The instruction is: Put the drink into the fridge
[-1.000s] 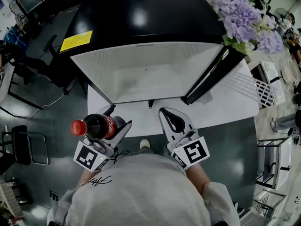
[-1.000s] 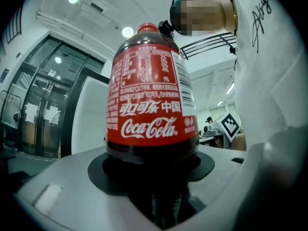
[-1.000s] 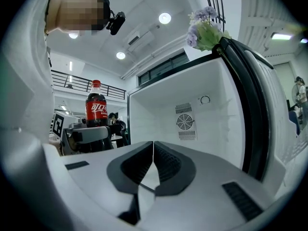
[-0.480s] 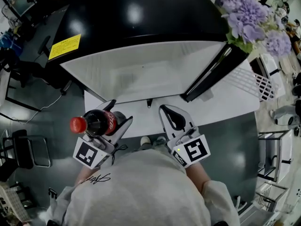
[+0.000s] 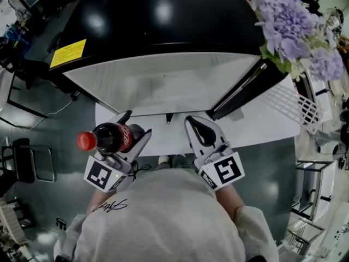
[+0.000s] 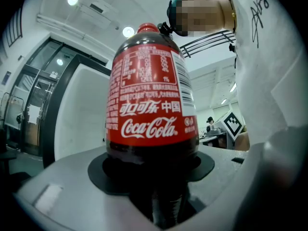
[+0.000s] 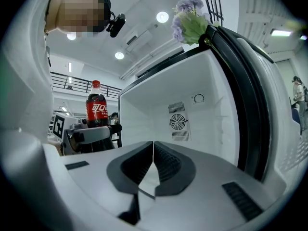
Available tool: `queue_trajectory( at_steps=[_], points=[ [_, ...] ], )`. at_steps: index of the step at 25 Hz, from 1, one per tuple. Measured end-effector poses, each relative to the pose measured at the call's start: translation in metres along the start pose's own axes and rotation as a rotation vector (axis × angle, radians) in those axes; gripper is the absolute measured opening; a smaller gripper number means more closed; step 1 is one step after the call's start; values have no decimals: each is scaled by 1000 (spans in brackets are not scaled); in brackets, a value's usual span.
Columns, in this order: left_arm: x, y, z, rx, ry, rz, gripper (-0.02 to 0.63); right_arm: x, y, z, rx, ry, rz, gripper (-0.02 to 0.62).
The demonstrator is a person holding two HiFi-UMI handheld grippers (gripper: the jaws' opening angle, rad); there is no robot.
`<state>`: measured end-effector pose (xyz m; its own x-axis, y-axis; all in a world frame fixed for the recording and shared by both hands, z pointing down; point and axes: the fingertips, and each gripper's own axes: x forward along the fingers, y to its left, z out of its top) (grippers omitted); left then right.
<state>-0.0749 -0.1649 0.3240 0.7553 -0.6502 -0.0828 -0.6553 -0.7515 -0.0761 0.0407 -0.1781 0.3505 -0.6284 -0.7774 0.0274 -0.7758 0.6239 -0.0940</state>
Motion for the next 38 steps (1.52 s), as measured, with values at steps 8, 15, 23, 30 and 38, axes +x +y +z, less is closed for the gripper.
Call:
queue_trajectory(
  at_steps=[8,15,23,30,38],
  points=[
    [14,2,-10,-4,11,75,268,-2,-14,-4,6,11,48,14],
    [22,7,-26,3,12,130,268,-1,-20,-16,2,32,92,14],
    [28,16,-42,-11,16,180,268,-6,-26,-18,-3,35,108,14],
    [35,23,-66,-21,50,206,268,-14,-33,-16,-12,32,95,14],
    [47,22,-84,-34,70,186,268,-23,-38,-18,-16,46,64,14]
  ],
)
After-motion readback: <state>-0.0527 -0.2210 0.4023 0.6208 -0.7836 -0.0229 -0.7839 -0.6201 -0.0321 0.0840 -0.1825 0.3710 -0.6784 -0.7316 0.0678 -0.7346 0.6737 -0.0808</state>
